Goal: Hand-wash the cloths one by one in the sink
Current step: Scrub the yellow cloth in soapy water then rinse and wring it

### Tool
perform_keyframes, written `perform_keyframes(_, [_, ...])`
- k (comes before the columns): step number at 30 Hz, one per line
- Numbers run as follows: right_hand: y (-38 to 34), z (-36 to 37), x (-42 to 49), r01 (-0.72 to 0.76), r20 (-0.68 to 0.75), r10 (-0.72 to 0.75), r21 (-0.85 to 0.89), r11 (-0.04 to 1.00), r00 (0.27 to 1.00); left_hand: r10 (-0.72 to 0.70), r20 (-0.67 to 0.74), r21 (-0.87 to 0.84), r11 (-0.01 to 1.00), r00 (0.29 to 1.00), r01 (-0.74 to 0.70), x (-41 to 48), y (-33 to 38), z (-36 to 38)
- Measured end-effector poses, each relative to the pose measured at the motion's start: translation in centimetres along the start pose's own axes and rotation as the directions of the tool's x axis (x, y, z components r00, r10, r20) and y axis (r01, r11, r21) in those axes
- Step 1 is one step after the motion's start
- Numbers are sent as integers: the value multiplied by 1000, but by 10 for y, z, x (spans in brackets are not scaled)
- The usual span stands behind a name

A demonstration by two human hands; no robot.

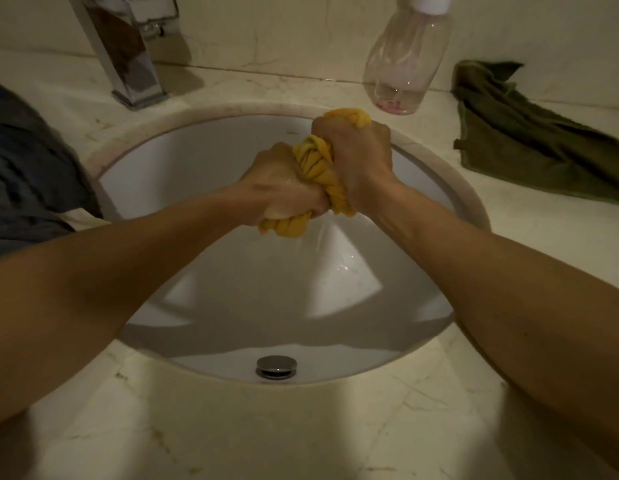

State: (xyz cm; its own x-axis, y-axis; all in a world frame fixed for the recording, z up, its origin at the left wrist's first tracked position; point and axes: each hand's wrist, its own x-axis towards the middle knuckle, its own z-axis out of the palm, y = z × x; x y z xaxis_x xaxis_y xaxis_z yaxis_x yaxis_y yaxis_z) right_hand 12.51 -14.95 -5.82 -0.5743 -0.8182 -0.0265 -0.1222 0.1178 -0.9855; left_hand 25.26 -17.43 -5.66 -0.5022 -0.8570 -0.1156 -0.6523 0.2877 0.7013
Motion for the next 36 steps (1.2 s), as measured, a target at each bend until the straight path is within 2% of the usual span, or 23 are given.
perform_keyframes(3, [6,-2,1,-11,120,9,19,1000,993,7,5,115,993,1000,-7,2,0,-7])
perform_keyframes(5, [1,-6,2,-88,236,78,32,996,969,44,-1,254,966,999,-43,6,-4,-12])
perform_keyframes(9, [-8,-19,1,-266,238,222,168,949,945,183,-105,524,845,978,-102,16,-14,-11])
perform_keyframes(10, [-8,-20,-2,-321,271,266,180,930,925,211,-118,544,831,970,-115,17,-16,-8])
perform_keyframes(12, [-5,-17,-6,-413,328,364,92,906,872,254,-118,549,822,960,-150,19,-17,-2])
perform_keyframes(14, [-2,-14,-8,-463,359,438,-17,886,824,309,-136,546,816,941,-189,17,-14,1])
perform_keyframes(15, [0,-12,-7,-482,378,452,-19,876,808,332,-152,537,818,931,-204,16,-12,1])
perform_keyframes(18, [4,-3,-8,-498,357,417,171,850,836,337,-202,503,841,919,-198,14,-8,-4])
perform_keyframes(21, [10,5,0,-347,205,297,274,897,932,327,-213,482,855,921,-192,16,-8,-1])
perform_keyframes(23, [12,6,9,-188,108,168,208,960,980,320,-150,497,843,935,-208,18,-9,2])
perform_keyframes(26, [17,5,17,-51,43,50,41,998,998,313,-33,505,825,949,-255,19,-10,2])
perform_keyframes(31, [14,6,17,82,5,-82,-19,996,997,255,-4,439,869,967,-227,27,-13,2])
perform_keyframes(34, [12,-1,17,144,-16,-145,-28,989,989,245,-78,274,937,966,-216,29,-14,7])
perform_keyframes(36, [10,-8,19,201,-26,-203,-67,977,979,193,-4,15,981,981,-193,22,-10,2])
